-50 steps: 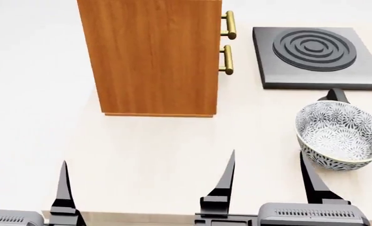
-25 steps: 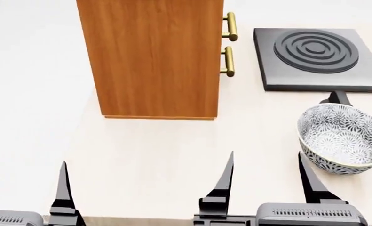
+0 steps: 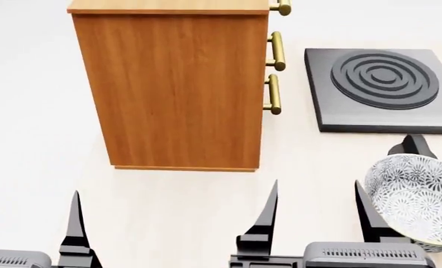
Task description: Put the bowl on the top of the cabinet.
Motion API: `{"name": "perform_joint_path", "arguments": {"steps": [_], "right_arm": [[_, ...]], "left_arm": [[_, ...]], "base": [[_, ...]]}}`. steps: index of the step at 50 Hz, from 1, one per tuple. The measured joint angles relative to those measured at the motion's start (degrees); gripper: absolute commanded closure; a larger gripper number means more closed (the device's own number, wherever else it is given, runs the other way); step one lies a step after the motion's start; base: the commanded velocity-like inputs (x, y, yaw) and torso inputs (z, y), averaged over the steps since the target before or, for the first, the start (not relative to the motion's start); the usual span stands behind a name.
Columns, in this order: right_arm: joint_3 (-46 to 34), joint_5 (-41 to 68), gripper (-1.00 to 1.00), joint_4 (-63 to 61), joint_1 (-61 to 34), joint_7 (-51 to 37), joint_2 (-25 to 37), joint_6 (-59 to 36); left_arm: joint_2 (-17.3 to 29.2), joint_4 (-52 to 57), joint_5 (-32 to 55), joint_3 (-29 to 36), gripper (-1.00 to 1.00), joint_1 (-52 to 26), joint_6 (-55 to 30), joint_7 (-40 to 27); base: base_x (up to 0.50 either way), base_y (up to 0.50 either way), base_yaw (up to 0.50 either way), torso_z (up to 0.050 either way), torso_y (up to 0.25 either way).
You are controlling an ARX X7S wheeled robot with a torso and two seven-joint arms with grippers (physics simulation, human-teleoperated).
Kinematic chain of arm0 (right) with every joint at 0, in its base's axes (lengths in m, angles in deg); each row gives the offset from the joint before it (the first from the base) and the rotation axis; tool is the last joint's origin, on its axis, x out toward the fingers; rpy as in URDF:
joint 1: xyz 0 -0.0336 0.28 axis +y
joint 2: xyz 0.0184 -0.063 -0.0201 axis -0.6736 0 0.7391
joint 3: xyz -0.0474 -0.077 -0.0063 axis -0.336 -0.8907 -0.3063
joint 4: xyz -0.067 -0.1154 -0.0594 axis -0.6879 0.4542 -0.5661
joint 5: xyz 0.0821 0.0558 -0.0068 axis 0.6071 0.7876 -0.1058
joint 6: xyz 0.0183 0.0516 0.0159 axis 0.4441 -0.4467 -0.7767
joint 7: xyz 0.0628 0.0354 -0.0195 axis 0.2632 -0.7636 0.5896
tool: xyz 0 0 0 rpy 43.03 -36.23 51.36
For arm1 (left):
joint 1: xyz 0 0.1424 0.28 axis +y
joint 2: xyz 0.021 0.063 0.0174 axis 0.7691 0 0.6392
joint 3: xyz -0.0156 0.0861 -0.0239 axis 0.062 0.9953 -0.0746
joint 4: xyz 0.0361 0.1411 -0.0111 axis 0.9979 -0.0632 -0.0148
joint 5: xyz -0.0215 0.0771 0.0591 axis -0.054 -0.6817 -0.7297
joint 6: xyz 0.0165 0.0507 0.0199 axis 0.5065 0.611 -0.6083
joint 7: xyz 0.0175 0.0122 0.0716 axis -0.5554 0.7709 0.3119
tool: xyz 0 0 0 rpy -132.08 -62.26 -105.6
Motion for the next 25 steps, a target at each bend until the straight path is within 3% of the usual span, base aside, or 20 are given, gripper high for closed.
{"name": "perform_joint_path", "arguments": {"steps": [5, 21, 25], "right_arm": [[-0.17, 0.15, -1.00, 0.11, -0.01, -0.12, 0.11, -0.12], [-0.40, 0.75, -1.00, 0.02, -0.10, -0.46, 0.49, -0.52], [-0.42, 0.82, -1.00, 0.09, -0.25, -0.65, 0.54, -0.58]], "left_arm": [[0.14, -0.01, 0.13, 0.10, -1.00, 0.04, 0.07, -0.17], [0.54, -0.13, 0.45, 0.46, -1.00, 0.00, 0.25, -0.70], [0.64, -0.18, 0.55, 0.53, -1.00, -0.15, 0.25, -0.82]], "base": [[0.08, 0.00, 0.00, 0.000, 0.000], [0.49, 0.00, 0.00, 0.000, 0.000], [0.16, 0.00, 0.00, 0.000, 0.000]]}}
